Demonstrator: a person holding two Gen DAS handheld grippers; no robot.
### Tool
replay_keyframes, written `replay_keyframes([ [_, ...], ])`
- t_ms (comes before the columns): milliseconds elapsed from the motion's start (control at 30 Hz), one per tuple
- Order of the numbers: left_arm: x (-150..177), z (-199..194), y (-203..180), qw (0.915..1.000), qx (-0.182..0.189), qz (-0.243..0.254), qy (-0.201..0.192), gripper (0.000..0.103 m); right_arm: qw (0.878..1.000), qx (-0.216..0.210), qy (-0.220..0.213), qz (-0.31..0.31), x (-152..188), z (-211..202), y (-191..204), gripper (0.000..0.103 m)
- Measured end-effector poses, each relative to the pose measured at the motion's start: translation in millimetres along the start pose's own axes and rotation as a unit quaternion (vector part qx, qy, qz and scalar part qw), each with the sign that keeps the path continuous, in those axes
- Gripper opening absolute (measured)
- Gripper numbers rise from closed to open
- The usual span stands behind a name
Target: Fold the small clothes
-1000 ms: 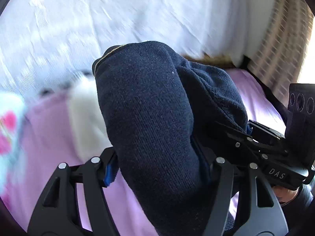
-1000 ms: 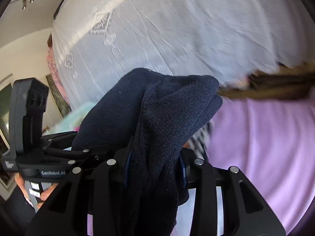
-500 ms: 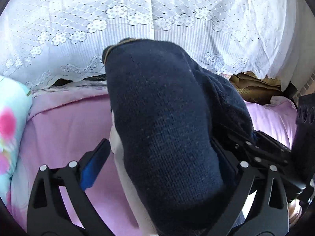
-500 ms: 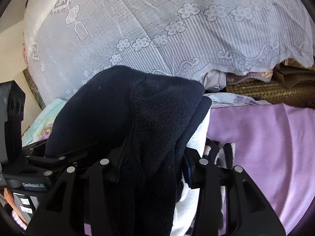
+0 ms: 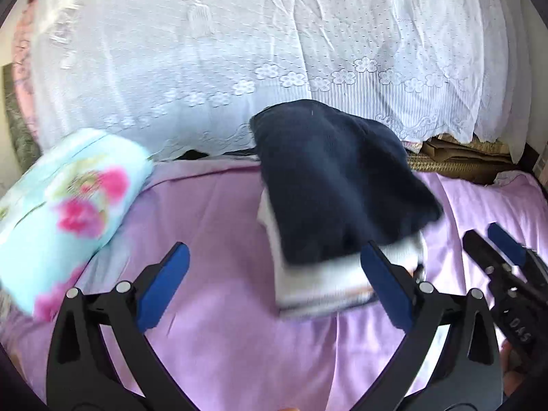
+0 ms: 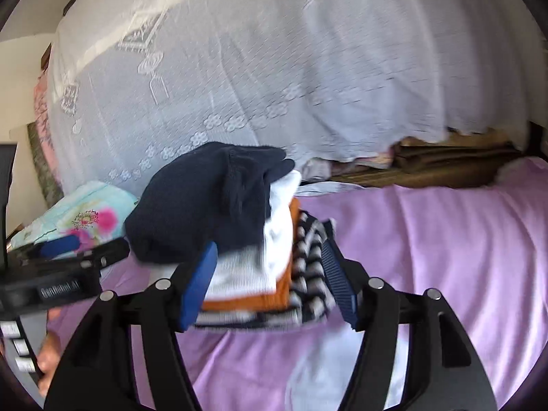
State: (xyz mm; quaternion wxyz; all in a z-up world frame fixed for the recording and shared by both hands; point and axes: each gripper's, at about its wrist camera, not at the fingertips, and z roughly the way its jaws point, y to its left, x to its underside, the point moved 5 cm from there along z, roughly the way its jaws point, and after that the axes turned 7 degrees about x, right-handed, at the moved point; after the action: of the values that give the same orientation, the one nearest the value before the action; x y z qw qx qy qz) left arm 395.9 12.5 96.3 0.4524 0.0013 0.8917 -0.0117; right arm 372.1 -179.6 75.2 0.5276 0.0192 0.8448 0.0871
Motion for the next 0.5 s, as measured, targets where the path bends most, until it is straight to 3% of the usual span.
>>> replay_keyframes([
  [133,42.4,-33.2,-0.7,0.9990,-0.037,0.001,-0.025,0.101,0.998,0.046,-0.017,-0.028,19.0,-30.8,7.3,0.078],
  [233,54.5,-42.2,1.4,0.9977,-0.060,0.007,-0.031,0.101,0.999,0.043,-0.021,-0.021,21.7,-40.4,6.7,0.082],
  [400,56.2,-41.3,0.9,0.9975,-0.061,0.017,-0.030,0.101,0.999,0.032,-0.014,-0.042,26.4,-41.4,8.5,0.083],
  [500,55.3,-40.1,0.4,0.9988,-0.039,0.010,-0.026,0.101,0.997,0.040,-0.021,-0.059,27.9,-44.0,9.0,0.083],
])
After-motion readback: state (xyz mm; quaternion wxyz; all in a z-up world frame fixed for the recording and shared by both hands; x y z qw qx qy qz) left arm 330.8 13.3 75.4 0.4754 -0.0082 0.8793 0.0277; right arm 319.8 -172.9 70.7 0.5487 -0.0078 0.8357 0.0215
